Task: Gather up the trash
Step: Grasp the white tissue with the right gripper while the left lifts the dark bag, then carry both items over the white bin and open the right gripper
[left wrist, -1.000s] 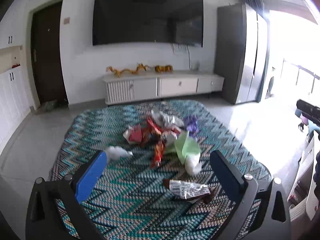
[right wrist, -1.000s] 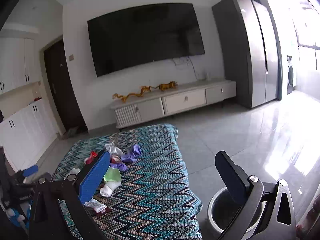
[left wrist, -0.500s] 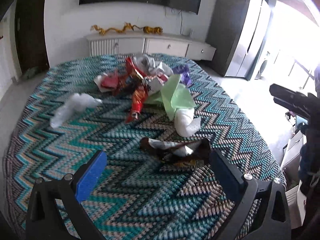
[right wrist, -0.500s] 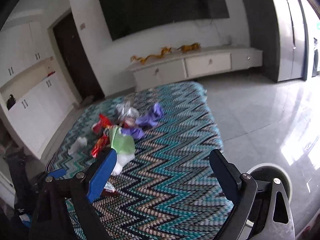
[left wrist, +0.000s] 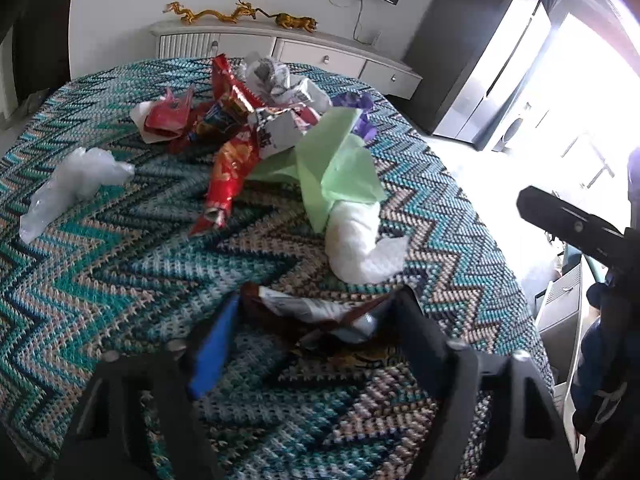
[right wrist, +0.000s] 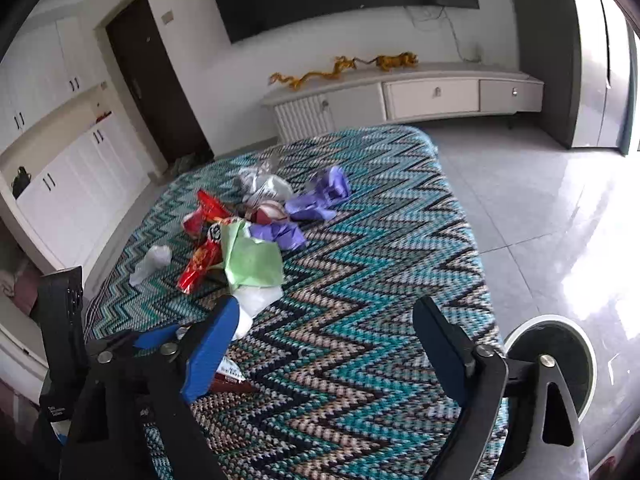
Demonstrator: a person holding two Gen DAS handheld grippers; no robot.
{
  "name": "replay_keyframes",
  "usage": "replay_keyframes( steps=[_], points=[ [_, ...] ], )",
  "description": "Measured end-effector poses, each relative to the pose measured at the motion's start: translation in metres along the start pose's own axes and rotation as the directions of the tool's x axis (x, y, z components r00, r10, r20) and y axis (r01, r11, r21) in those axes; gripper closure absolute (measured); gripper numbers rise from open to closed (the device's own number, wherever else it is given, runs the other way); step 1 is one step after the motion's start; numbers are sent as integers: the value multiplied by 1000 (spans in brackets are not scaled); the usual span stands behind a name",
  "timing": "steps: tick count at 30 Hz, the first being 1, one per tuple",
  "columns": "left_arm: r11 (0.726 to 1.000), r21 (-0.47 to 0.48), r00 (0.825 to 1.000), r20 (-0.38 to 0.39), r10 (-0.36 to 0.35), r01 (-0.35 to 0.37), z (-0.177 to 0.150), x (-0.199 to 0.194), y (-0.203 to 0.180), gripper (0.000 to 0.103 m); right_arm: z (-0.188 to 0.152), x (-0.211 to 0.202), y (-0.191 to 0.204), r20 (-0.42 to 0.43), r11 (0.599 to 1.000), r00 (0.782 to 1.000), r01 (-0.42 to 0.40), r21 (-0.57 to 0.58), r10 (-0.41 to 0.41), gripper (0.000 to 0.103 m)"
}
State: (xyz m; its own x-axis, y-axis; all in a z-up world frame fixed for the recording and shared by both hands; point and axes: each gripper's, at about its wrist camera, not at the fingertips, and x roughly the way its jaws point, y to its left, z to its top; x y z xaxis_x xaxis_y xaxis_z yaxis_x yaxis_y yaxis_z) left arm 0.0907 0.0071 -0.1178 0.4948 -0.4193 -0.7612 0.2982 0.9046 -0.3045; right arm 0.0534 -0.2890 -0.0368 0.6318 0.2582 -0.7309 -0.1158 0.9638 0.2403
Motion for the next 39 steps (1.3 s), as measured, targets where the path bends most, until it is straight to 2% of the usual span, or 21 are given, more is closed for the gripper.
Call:
replay_keyframes(
  steps=[3,7,11,14,15,16,18,19,25,28,31,34,39],
  points=[
    [1000,-9,1000,9,-18,18,-3,-5,8,53,1,14,13,-36,999,998,-45,-2,45,20],
    [999,-28,999,35,-32,33,-9,-21,23,64,2,36,32,-94,992,988,-123,9,124,25],
    [998,-55,998,65,-24,28,-17,-37,38,69,0,65,52,-157,988,976,-152,1,150,29],
    [998,-66,996,88,-1,7,-22,-51,47,71,-2,84,61,-195,988,969,-158,-3,154,39],
    [998,-69,995,95,6,1,-23,-54,49,72,-3,90,63,-200,988,968,-154,-6,150,45],
    [997,-71,995,100,11,-3,-23,-56,50,72,-4,95,64,-207,987,966,-158,2,155,59],
    [997,-77,993,118,21,-12,-23,-64,52,74,-8,103,64,-221,987,962,-161,14,160,79],
    [997,-79,992,126,24,-14,-24,-68,53,74,-9,103,64,-221,986,961,-167,12,165,79],
    [998,-66,984,176,31,-20,-20,-89,41,76,-21,69,66,-209,971,951,-237,-22,227,83],
    [999,-41,981,194,24,-16,-14,-97,25,76,-26,44,56,-175,964,951,-264,-23,257,83],
    [1000,-1,978,210,8,-8,-7,-102,1,76,-25,10,33,-113,965,960,-260,-15,257,83],
    [999,50,976,218,-19,8,5,-103,-30,76,-25,-25,-1,-33,976,975,-219,13,219,83],
    [986,160,977,199,-80,48,27,-89,-96,76,-33,-75,-72,85,991,993,-90,102,81,83]
  ],
)
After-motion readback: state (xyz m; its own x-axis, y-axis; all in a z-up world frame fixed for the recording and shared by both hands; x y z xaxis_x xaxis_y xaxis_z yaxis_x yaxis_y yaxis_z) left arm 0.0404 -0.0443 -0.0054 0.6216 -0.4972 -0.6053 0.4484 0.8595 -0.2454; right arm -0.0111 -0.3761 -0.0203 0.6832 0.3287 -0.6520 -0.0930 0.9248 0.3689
